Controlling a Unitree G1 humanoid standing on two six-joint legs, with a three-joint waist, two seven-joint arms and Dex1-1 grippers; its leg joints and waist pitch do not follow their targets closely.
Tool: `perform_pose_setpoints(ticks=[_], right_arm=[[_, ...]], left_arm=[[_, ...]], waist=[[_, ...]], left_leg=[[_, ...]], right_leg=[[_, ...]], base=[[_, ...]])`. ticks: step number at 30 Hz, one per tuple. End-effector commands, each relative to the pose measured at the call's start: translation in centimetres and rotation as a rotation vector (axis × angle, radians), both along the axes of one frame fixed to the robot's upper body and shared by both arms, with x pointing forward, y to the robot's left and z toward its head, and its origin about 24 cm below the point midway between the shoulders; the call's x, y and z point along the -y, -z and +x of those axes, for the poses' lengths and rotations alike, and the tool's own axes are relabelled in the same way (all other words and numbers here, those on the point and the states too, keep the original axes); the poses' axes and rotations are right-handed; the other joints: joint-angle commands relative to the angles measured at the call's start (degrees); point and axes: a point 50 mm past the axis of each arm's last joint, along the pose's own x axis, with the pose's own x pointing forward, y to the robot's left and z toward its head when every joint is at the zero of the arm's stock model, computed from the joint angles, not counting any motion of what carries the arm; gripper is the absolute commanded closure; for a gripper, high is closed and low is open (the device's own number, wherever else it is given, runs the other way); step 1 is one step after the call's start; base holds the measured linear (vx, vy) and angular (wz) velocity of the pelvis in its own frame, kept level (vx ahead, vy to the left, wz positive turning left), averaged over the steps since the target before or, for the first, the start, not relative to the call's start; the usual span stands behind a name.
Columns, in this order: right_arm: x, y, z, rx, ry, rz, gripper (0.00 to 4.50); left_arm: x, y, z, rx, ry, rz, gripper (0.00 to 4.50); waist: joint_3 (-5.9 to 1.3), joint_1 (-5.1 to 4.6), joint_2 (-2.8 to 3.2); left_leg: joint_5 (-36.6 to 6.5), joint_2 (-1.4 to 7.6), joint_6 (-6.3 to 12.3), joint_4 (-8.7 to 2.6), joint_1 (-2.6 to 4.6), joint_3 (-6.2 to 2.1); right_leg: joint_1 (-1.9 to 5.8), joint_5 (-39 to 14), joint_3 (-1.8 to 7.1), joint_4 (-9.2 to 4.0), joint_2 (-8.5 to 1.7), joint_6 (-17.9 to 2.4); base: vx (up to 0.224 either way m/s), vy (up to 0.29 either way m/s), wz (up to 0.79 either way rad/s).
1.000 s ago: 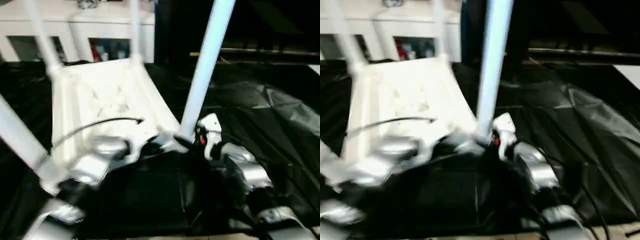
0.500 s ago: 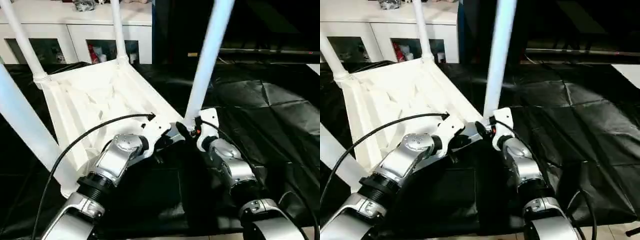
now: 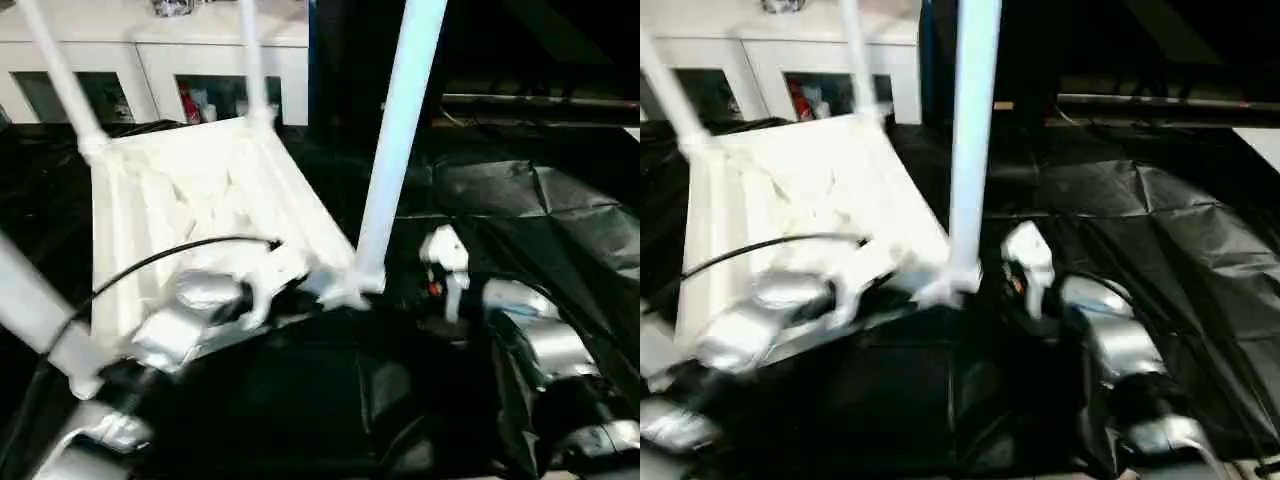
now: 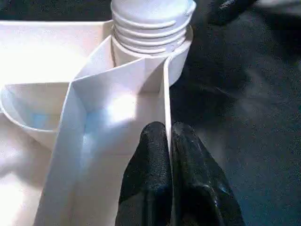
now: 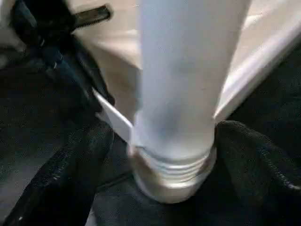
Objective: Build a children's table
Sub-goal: Rotate leg to tighten
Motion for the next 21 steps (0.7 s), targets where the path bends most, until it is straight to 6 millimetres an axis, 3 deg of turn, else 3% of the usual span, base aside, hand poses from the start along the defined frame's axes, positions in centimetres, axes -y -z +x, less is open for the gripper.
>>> perform_pose_setpoints(ticks=[1,4,10,18,21], right_arm=[[-0.27,-0.16,-0.6,-0.014,-0.073,-0.022,0.6],[-0.41,0.22,-0.88,-0.029,-0.105,-0.05,0.6],[-0.87,0.58,-0.96,-0.041,-0.123,-0.064,0.86],[-0.9,0.42,-0.67,-0.047,-0.121,-0.048,1.55],[-0.9,0.59,-0.69,-0.051,-0.121,-0.046,1.69]], left_arm=[[1.42,-0.37,-1.17,-0.045,0.151,-0.03,4.5],[1.34,-0.37,-1.08,-0.035,0.146,-0.022,4.5],[1.14,-0.39,-0.89,-0.027,0.137,-0.021,4.5],[0.88,-0.45,-0.82,-0.03,0.131,-0.018,4.5],[0.79,-0.41,-0.82,-0.033,0.128,-0.017,4.5]], waist=[[-3.62,0.1,-0.05],[-3.39,0.97,0.0],[-3.18,0.89,-0.48],[-3.43,0.9,-0.62],[-3.37,0.85,-0.63]], left_leg=[[-11.87,1.31,3.68,-3.33,0.7,0.19],[-14.83,1.48,2.47,-3.58,1.04,0.28],[-17.29,1.33,0.97,-3.92,0.78,0.05],[-13.53,1.27,1.83,-3.65,0.49,0.1],[-14.14,1.24,1.79,-3.64,0.56,0.14]], right_leg=[[2.62,-7.69,2.28,-3.77,-2.34,-13.95],[2.45,-11.31,2.37,-4.07,-2.55,-13.37],[2.64,-18.73,2.49,-4.76,-2.96,-9.98],[2.82,-13.86,2.43,-4.11,-2.8,-10.9],[2.77,-15.06,2.43,-4.28,-2.84,-10.76]], base=[[0.0,0.0,0.0],[0.0,0.0,0.0],[0.0,0.0,0.0],[0.0,0.0,0.0],[0.0,0.0,0.0]])
